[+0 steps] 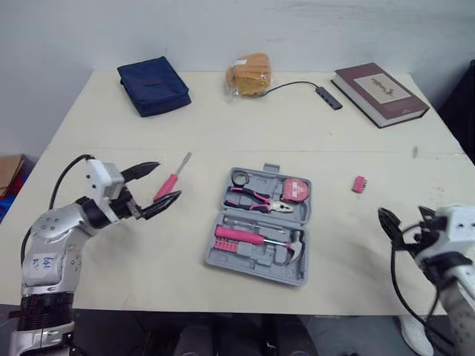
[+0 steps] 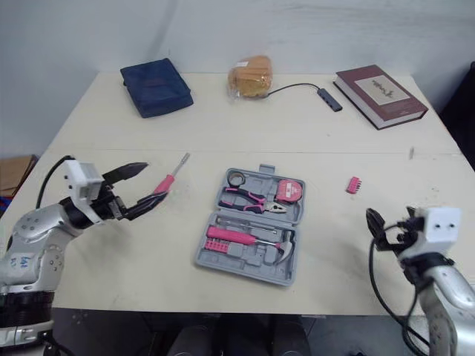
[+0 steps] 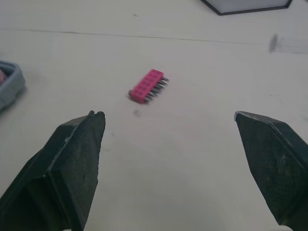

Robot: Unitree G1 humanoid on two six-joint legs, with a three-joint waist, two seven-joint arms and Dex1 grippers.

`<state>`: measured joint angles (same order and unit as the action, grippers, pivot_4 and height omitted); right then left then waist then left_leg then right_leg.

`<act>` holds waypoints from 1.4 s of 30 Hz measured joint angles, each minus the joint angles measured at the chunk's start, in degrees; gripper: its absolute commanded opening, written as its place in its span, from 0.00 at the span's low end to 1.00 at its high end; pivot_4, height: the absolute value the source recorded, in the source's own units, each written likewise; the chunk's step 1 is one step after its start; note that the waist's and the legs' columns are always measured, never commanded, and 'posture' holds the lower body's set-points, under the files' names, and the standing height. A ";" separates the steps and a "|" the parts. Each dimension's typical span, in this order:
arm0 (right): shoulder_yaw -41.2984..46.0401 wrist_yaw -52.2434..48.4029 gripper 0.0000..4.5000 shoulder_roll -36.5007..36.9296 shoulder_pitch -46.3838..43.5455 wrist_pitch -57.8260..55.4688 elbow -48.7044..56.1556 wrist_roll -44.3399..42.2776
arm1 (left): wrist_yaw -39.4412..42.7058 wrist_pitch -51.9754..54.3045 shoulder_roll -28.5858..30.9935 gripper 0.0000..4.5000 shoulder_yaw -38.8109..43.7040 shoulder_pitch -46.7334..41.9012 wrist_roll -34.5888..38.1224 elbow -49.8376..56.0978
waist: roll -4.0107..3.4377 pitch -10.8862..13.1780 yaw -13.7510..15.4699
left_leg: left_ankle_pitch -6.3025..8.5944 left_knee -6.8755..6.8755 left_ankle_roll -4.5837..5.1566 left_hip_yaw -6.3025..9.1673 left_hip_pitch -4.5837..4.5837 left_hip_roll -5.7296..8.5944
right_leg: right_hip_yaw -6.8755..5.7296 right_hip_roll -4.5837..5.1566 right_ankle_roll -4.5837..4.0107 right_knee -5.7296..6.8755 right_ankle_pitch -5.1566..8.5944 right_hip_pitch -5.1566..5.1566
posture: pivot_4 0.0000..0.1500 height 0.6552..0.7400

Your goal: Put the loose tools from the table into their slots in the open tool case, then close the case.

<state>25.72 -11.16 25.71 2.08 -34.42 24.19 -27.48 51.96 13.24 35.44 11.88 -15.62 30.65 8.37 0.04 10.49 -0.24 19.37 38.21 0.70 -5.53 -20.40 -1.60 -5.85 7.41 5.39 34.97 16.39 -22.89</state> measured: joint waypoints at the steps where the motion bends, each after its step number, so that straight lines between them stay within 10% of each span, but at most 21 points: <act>1: -2.30 1.56 1.00 -0.03 -2.22 -1.17 -0.07 1.23 | 0.20 0.93 -0.57 0.99 -1.12 -0.89 0.84 1.82 | -0.01 0.00 0.02 | -0.01 -0.02 -0.01 -0.01 -0.02 0.01 | 0.02 0.00 0.00 0.00 0.00 -0.05 | 1.00 1.00; 19: -10.92 23.19 1.00 -13.52 -22.07 -5.88 -17.14 16.58 | 1.25 4.30 -1.49 0.99 -6.56 -1.54 2.29 7.34 | -0.01 -0.02 -0.20 | -0.34 0.20 -0.11 -0.17 -0.79 -0.09 | -0.02 -0.74 0.05 0.54 -0.05 -0.90 | 1.00 1.00; 37: -6.92 21.06 1.00 -14.69 -26.65 -0.06 -26.28 15.96 | 0.56 4.38 -1.75 0.99 -8.08 -0.59 2.27 9.19 | 0.00 -0.02 -1.35 | -0.36 0.21 -0.09 -0.09 -0.77 -0.10 | 0.03 -0.73 0.04 0.55 -0.05 -0.83 | 1.00 1.00; 42: -7.31 20.99 0.61 -15.41 -26.76 1.29 -27.02 15.97 | 0.78 4.38 -1.71 1.00 -8.24 -0.65 2.14 9.14 | 0.02 -0.03 -1.27 | -0.36 0.21 -0.10 0.00 -0.79 -0.10 | 0.06 -0.72 0.04 0.54 -0.05 -0.81 | 1.00 1.00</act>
<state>18.41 9.82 10.30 -24.67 -33.13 -2.83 -11.52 52.74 17.61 33.73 3.64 -16.27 32.79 17.52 0.06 10.46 -1.51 19.01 38.42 0.61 -5.53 -21.18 -1.70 -5.79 6.69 5.44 35.50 16.34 -23.70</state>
